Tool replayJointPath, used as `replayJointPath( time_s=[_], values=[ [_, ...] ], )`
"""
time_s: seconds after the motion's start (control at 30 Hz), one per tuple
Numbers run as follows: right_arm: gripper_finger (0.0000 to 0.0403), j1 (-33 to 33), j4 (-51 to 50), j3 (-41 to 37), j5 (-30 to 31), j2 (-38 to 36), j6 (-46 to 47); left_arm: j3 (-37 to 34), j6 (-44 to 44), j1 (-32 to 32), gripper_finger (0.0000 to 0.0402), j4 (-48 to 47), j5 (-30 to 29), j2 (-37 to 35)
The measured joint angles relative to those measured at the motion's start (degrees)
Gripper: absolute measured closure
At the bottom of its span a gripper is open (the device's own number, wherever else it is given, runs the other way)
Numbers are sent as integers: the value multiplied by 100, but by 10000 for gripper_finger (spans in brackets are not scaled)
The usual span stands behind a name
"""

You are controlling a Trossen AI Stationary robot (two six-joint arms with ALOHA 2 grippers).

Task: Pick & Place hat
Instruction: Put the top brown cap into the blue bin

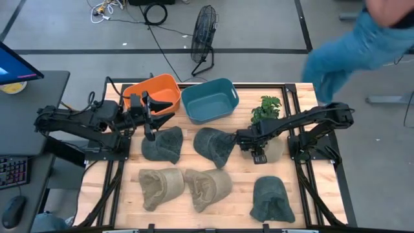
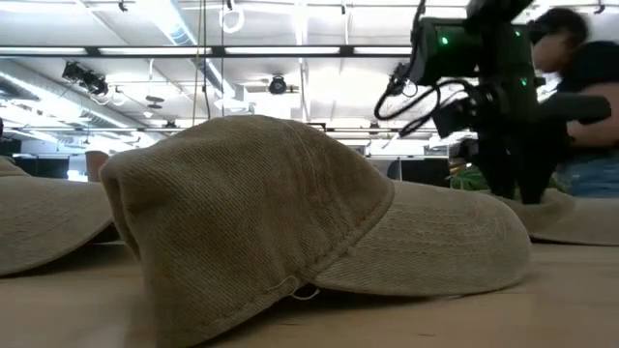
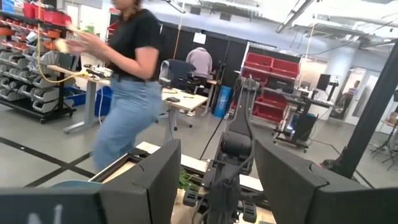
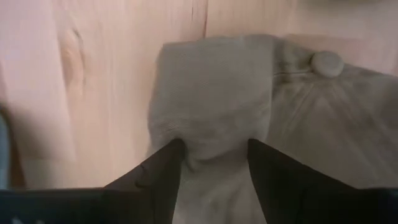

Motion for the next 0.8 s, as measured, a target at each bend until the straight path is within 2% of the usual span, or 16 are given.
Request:
replayJointPath(
  time_s=[0.13,0.23,0.33,0.5,0.53,0.7,0.8],
  values=[
    [215,2,398,-323,0,0,125,0,-2,0,193,-2,0,0],
    [234,2,726,-525,-2,0,123,0,-1,0,193,-4,0,0],
    [277,2,912,-615,-12,-2,122,0,-2,0,193,-2,0,0],
    [379,4,949,-621,-40,-4,125,0,-2,0,193,-4,1,0],
    [388,2,948,-621,-67,-4,142,0,-2,0,193,-4,1,0],
    [378,11,537,-353,-392,-22,414,0,-2,0,193,-4,2,0],
    [391,52,-139,120,-453,-39,536,0,-2,0,193,-4,4,0]
  ],
)
